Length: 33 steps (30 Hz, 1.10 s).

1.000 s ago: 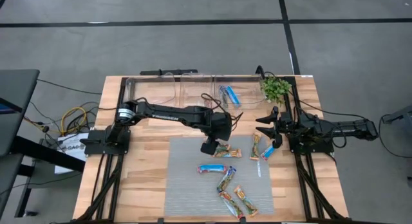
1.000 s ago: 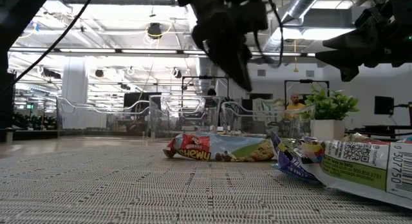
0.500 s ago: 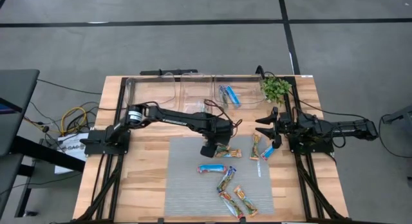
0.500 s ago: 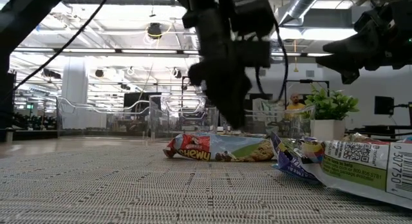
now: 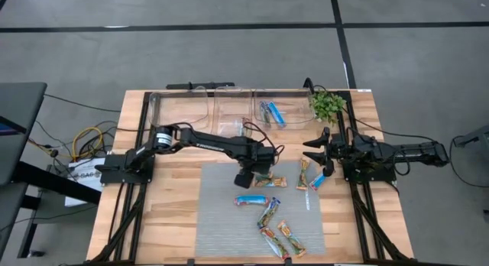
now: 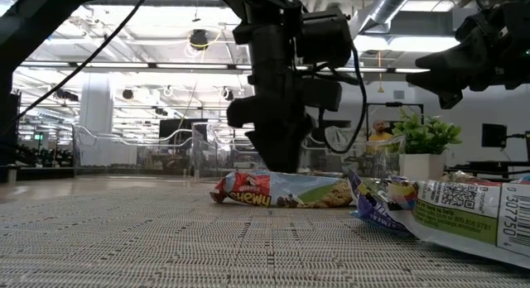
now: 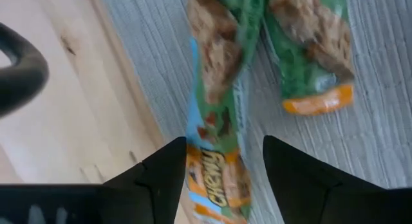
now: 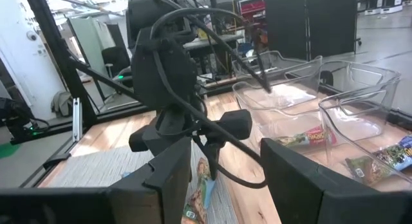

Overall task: Pick and place Granola Bars by type
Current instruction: Put the yellow granola bar into the left transparent bin

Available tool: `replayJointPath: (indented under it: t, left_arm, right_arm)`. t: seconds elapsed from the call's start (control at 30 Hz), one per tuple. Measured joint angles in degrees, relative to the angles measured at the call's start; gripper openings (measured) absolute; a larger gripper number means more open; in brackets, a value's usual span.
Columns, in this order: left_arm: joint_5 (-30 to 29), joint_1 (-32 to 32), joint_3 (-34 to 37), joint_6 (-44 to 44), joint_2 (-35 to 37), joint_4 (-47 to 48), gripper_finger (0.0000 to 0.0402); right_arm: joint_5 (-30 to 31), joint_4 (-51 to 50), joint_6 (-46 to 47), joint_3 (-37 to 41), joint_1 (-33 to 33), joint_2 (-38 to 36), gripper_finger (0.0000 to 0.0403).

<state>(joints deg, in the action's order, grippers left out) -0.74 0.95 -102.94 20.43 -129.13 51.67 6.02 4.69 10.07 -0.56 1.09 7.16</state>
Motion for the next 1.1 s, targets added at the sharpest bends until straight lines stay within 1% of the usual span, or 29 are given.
replayJointPath:
  t: [0.13, 0.4, 0.57, 0.67, 0.9, 1.1]
  left_arm:
    - [0.01, 0.09, 0.0, -0.13, -0.45, -0.13, 0.0169]
    - [0.05, 0.13, 0.0, -0.23, -0.45, -0.15, 0.0102]
    - [0.25, 0.12, -0.02, -1.35, -0.42, -0.15, 0.0073]
    - [0.27, 0.1, -0.02, -1.77, -0.4, -0.14, 0.0066]
    - [0.38, 0.11, -0.1, -4.73, -0.32, -0.07, 0.0064]
    - [0.91, 0.11, -2.03, -6.75, 0.11, 0.07, 0.0063]
  right_arm:
    - [0.0, 0.01, 0.0, -0.02, 0.0, 0.0, 0.018]
    - [0.0, 0.02, 0.01, 0.0, 0.0, 0.0, 0.0182]
    - [0.0, 0.02, 0.0, 0.01, 0.02, 0.0, 0.018]
    - [0.0, 0.02, -0.01, -0.02, 0.0, 0.0, 0.0181]
    - [0.0, 0.02, 0.0, -0.01, 0.0, 0.0, 0.0181]
    - [0.0, 0.02, 0.0, -0.01, 0.01, 0.0, 0.0181]
